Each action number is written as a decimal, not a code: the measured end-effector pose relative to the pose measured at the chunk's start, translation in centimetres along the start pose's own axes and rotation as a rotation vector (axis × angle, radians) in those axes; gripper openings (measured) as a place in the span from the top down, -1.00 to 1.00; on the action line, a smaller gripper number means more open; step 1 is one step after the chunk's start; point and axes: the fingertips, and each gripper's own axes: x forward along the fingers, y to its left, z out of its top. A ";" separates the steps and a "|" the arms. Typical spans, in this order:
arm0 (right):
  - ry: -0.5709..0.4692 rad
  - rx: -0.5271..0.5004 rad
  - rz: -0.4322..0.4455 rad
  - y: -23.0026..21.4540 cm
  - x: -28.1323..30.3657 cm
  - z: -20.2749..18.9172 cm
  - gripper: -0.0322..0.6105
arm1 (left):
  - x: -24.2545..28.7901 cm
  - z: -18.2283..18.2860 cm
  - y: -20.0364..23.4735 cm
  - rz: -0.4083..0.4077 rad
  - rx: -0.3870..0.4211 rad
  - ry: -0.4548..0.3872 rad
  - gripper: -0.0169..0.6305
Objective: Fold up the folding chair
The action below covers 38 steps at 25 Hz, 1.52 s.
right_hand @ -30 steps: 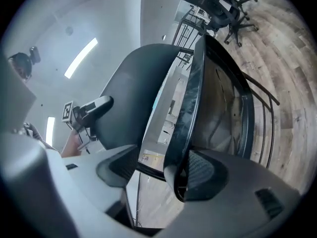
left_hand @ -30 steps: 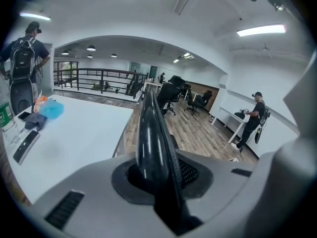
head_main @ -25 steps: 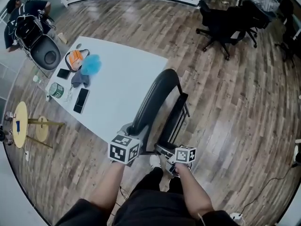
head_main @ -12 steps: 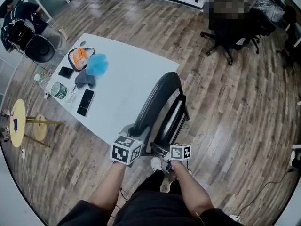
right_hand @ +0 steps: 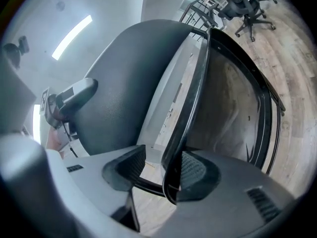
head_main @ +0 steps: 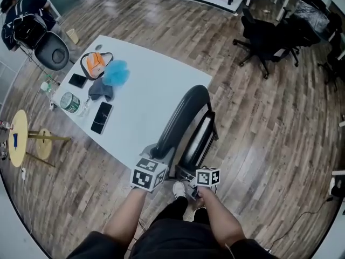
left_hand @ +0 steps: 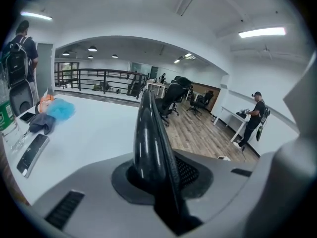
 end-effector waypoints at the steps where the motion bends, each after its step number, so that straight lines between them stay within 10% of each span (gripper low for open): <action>1: 0.005 -0.015 -0.002 0.0 0.0 -0.1 0.28 | 0.0 0.0 -0.1 -0.005 0.000 -0.001 0.71; 9: -0.106 -0.215 -0.313 -2.8 -5.0 2.9 0.21 | -3.1 0.8 1.3 0.045 0.025 -0.140 0.18; 16: -0.211 -0.440 -0.407 1.9 -14.6 2.6 0.22 | -10.8 2.7 -0.4 0.143 0.078 -0.334 0.27; 25: -0.575 -0.643 -0.557 10.4 -31.5 -0.7 0.81 | -11.0 1.5 -15.8 0.012 0.078 -0.442 0.92; 38: -0.895 -0.795 -0.957 18.1 -51.3 -10.4 0.86 | -13.7 -7.7 -35.6 -0.113 0.131 -0.493 0.93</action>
